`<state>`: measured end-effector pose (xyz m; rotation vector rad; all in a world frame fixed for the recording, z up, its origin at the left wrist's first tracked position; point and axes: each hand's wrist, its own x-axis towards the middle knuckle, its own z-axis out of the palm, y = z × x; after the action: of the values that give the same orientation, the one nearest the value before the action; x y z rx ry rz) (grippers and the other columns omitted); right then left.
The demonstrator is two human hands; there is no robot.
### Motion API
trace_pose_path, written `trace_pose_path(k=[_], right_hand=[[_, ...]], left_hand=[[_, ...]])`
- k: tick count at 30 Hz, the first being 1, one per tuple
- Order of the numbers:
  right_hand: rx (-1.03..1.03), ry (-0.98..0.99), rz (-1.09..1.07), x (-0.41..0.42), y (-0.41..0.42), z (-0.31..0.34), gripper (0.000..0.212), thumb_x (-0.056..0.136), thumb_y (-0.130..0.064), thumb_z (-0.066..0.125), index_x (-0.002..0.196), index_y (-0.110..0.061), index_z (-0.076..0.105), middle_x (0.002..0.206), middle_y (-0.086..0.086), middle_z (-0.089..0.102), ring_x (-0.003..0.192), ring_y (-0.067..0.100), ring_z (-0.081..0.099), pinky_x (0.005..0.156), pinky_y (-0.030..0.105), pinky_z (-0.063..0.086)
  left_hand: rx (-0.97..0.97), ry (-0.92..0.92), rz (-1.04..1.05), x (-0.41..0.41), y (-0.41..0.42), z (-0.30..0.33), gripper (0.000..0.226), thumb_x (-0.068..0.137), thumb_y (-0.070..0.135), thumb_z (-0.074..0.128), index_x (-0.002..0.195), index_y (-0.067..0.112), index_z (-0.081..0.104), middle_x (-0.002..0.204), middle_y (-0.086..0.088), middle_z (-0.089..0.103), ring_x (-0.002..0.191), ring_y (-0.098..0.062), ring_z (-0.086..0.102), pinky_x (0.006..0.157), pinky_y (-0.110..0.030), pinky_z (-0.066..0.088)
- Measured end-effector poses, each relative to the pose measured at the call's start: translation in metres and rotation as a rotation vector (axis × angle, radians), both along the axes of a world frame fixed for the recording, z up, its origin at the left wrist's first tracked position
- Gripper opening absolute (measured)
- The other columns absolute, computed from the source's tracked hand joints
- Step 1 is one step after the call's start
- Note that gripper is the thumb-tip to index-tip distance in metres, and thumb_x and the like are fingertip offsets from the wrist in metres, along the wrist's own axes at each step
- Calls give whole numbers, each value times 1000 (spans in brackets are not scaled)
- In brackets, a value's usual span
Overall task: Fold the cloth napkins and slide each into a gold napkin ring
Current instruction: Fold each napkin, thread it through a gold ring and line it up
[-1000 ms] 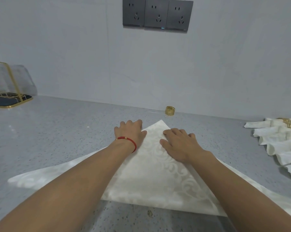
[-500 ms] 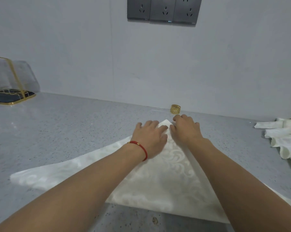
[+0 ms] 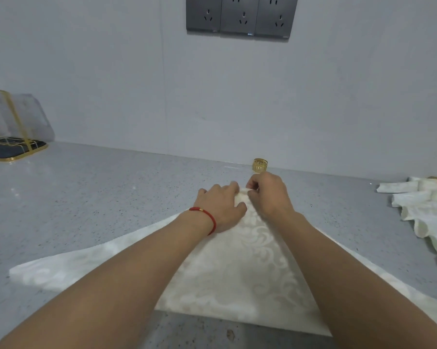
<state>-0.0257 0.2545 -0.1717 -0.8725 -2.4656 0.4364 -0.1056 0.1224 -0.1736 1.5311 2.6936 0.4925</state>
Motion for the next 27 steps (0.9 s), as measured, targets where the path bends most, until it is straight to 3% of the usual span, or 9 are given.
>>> trace_pose_path(k=[2,3,5,9,13,15,18,21,27], right_hand=[[8,-26,40,3,0,-3,34,80,4,55,84,-24,73,87,0,69,83,24,66,76,42,59],[16,-44,58,5,0,-4,36,81,6,54,91,-22,76,94,2,70,89,26,67,79,42,58],[40,-59,79,7,1,-10,35,85,6,53,100,-13,78,106,9,71,99,30,66,85,43,56],[50,16,115,10,4,-22,19,80,11,57,91,8,72,100,27,68,94,42,65,82,51,55],[-1,89,127,12,6,-26,26,85,9,55,96,4,77,105,21,71,102,35,67,90,47,55],[-70,155,64,15,6,-22,32,93,1,54,115,-6,76,118,10,72,113,26,64,99,37,52],[-29,149,-8,16,10,-19,33,101,-23,55,130,-17,68,120,7,68,121,28,51,97,37,45],[103,-67,-42,15,9,-16,24,101,-35,55,115,-29,73,111,1,64,113,26,45,85,38,33],[340,-55,-19,19,4,-9,19,91,-9,60,88,-28,63,88,-8,61,97,21,50,83,38,38]], left_hand=[[27,-59,55,-5,6,11,19,97,35,35,108,23,45,86,4,55,79,-21,49,81,-39,32],[41,-70,70,-9,11,14,18,99,31,33,107,22,47,85,3,55,80,-23,52,80,-39,34],[81,-54,93,-16,19,17,21,99,23,35,107,21,55,94,-2,62,90,-29,57,81,-39,41],[160,52,112,-21,37,11,21,96,22,47,102,25,67,97,-1,68,95,-28,61,82,-38,48],[151,88,122,-22,47,1,22,89,15,54,76,23,69,84,2,57,86,-26,57,74,-37,42],[162,53,130,-24,49,1,18,91,18,56,85,25,71,96,3,53,89,-20,53,84,-41,44],[146,44,82,-28,50,5,15,90,16,54,89,24,66,97,6,56,91,-18,52,88,-42,42],[99,126,-57,-28,46,5,15,88,12,48,89,23,58,92,8,61,90,-18,55,85,-40,37],[140,348,-155,-32,36,7,24,84,5,48,84,26,59,82,11,65,81,-14,57,77,-30,29]])
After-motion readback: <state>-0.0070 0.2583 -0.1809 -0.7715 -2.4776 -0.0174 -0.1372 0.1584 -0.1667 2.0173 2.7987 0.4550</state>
